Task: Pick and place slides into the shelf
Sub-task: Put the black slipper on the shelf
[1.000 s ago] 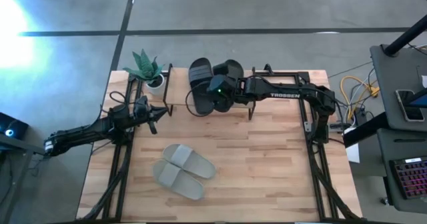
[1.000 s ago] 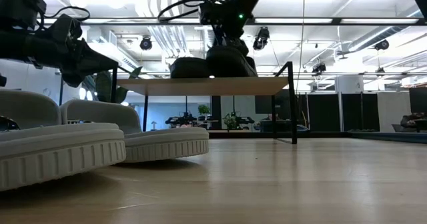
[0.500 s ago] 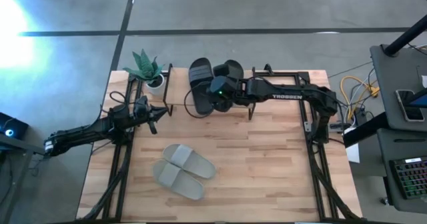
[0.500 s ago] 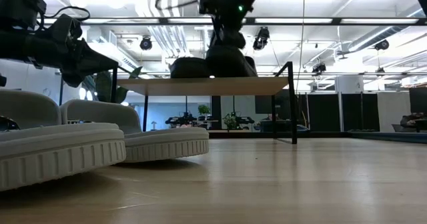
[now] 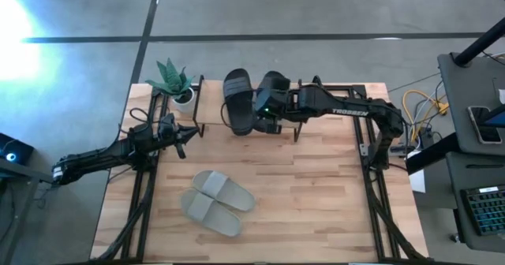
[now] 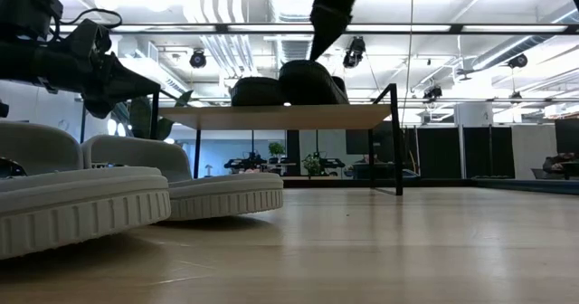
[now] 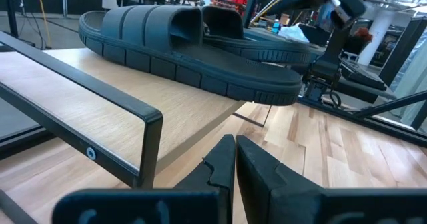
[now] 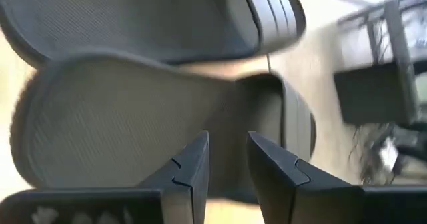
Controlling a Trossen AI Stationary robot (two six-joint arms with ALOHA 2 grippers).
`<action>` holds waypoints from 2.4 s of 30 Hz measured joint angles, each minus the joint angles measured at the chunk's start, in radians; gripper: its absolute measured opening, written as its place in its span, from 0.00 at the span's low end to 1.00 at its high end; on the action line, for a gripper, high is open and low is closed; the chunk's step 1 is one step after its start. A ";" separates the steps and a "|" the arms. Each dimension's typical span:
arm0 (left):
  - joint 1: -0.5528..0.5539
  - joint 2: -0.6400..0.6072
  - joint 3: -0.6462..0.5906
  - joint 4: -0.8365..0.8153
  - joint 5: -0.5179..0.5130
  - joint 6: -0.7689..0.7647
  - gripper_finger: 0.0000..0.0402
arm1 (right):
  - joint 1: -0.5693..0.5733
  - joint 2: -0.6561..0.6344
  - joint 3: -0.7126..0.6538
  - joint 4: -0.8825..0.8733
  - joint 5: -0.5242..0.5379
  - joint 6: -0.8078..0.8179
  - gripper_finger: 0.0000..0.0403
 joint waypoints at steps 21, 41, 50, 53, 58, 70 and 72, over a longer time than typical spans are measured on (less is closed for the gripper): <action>0.000 0.000 0.000 0.000 0.000 0.000 0.00 | -0.060 -0.015 -0.023 0.038 0.083 -0.131 0.36; 0.000 0.000 0.000 0.000 0.000 0.000 0.00 | -0.141 0.051 -0.078 0.177 0.198 -0.206 0.34; 0.000 0.000 0.000 0.001 0.000 0.000 0.00 | -0.142 0.049 -0.080 0.173 0.136 -0.406 0.04; 0.000 0.000 0.000 0.000 0.000 0.000 0.00 | -0.124 0.047 -0.080 0.180 0.119 -0.450 0.04; 0.000 0.000 0.000 0.001 0.000 0.000 0.00 | -0.103 0.047 -0.080 0.215 0.079 -0.468 0.04; 0.000 0.000 0.000 0.000 0.000 0.000 0.00 | -0.123 0.048 -0.083 0.238 0.066 -0.399 0.05; 0.000 0.001 0.000 0.001 0.000 0.000 0.00 | -0.124 0.048 -0.083 0.219 0.055 -0.350 0.08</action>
